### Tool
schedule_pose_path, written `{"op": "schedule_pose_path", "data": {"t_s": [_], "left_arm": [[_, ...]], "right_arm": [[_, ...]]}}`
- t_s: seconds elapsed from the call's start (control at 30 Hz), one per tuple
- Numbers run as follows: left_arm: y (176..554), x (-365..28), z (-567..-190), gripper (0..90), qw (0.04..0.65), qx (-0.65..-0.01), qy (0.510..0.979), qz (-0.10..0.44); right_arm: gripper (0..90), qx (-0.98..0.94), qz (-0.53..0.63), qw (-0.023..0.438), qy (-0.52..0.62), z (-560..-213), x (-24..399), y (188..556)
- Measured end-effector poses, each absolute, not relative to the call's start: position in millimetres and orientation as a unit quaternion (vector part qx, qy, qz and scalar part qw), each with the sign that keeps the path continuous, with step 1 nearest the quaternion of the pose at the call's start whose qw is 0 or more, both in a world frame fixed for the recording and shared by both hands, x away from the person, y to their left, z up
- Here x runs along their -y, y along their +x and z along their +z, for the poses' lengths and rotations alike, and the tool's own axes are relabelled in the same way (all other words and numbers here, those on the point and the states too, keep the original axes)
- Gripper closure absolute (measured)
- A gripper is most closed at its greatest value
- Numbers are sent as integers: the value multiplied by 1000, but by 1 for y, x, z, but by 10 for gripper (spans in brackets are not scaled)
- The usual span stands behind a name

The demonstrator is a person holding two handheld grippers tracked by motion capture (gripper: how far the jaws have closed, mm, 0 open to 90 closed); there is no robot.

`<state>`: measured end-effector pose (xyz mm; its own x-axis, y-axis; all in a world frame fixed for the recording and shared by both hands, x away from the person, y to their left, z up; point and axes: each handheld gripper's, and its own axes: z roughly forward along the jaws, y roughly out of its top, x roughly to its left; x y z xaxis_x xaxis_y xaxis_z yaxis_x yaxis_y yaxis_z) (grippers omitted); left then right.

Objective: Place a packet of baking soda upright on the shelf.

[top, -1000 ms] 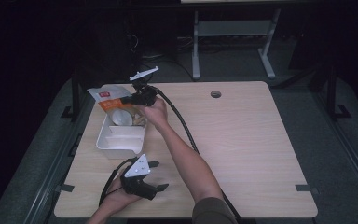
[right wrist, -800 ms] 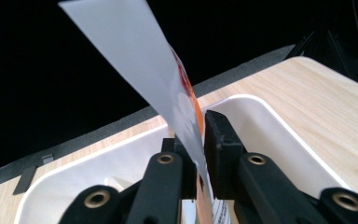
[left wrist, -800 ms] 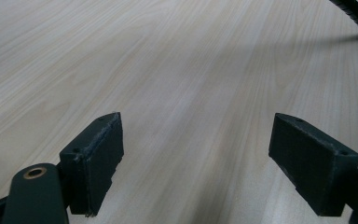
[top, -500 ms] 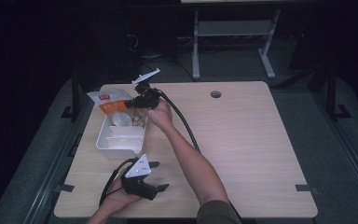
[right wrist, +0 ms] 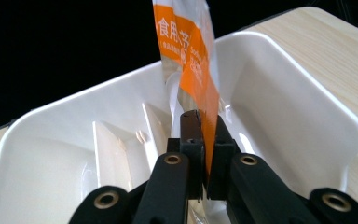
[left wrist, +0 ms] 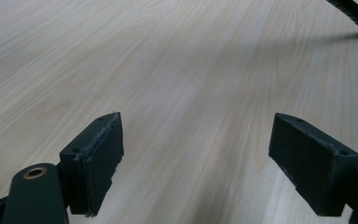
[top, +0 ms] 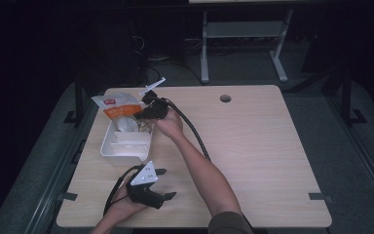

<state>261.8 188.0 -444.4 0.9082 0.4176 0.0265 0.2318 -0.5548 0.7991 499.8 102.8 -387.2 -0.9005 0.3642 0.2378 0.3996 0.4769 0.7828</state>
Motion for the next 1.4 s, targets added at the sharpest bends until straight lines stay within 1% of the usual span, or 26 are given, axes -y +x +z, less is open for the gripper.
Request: {"op": "schedule_pose_path", "data": {"t_s": [0.43,1.07,1.3,1.4], "left_arm": [[262,-187,-445,176,434,-185,875,107],[261,-185,-445,176,431,-182,877,106],[261,-185,-446,176,431,-183,877,106],[262,-185,-446,176,431,-182,878,106]], "right_arm": [[886,868,-437,30,-235,-398,-97,501],[888,859,-442,47,-252,-408,-91,505],[859,854,-451,55,-252,-406,-89,505],[840,854,-452,51,-251,-404,-88,503]]}}
